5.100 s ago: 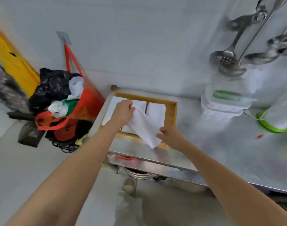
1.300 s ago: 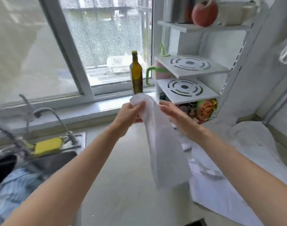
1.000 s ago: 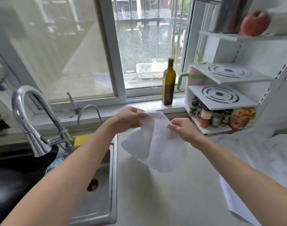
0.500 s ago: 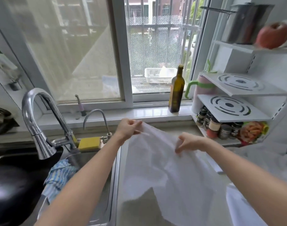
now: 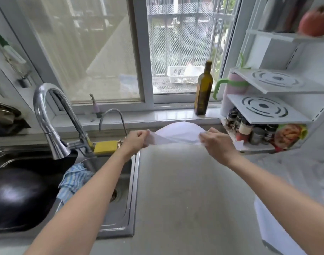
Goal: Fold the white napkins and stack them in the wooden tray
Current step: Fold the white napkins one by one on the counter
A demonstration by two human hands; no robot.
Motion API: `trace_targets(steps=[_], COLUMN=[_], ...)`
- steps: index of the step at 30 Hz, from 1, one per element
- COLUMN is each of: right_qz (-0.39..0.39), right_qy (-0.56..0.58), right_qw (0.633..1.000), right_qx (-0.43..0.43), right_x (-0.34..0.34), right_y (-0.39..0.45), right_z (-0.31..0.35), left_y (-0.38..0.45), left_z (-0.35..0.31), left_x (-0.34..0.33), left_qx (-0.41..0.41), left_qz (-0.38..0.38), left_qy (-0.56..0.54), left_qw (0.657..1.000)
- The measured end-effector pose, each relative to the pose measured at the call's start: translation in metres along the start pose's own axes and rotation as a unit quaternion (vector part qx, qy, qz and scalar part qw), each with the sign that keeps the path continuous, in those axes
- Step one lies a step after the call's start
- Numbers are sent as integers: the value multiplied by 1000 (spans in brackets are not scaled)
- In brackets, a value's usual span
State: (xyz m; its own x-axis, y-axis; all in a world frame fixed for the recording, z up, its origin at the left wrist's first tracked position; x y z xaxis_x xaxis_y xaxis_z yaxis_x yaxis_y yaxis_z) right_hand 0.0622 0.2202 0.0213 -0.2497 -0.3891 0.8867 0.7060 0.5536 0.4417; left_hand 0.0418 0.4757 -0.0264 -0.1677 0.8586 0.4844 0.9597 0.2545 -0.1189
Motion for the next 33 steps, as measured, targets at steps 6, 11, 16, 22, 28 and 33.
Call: trace_targets(steps=[6,11,16,22,28,33], right_qz=[293,484,590,679,477,385], right_qy=[43,28,47,56,90,82], right_qw=[944,862,784,704,836,867], right_qx=[-149,-147,-187,-199,-256,-304], right_x=[-122,-165,-163,-153,-154,-182], right_y=[-104,-172,-201,-211,-155,-148], right_z=[-11,2,0,-7,-37,-54], left_y=[-50,-89,-117,-128,-63,-35], left_z=[105,170,192,181,166,171], left_x=[-66,-102,-116,-117,-103,-116], left_qx=[94,191,265,292,146,94], left_qz=[153,258,360,423,192,85], left_qy=[30,90,87,92,212,258], left_qw=[983,943,890,853,947,958])
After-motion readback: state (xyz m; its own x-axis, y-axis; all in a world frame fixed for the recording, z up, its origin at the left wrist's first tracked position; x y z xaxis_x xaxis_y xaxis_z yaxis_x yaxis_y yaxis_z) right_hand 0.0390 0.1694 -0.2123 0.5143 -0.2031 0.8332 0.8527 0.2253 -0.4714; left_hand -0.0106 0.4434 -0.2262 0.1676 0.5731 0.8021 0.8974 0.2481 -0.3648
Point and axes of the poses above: each hand's wrist, its own y-axis towards the middle knuckle, its own x-axis out of the back of the hand, z = x × y, the point moved 9 cm from there along y, towards the middle knuckle, and after that the axes turned 11 degrees about y, right-handed, at the moved point
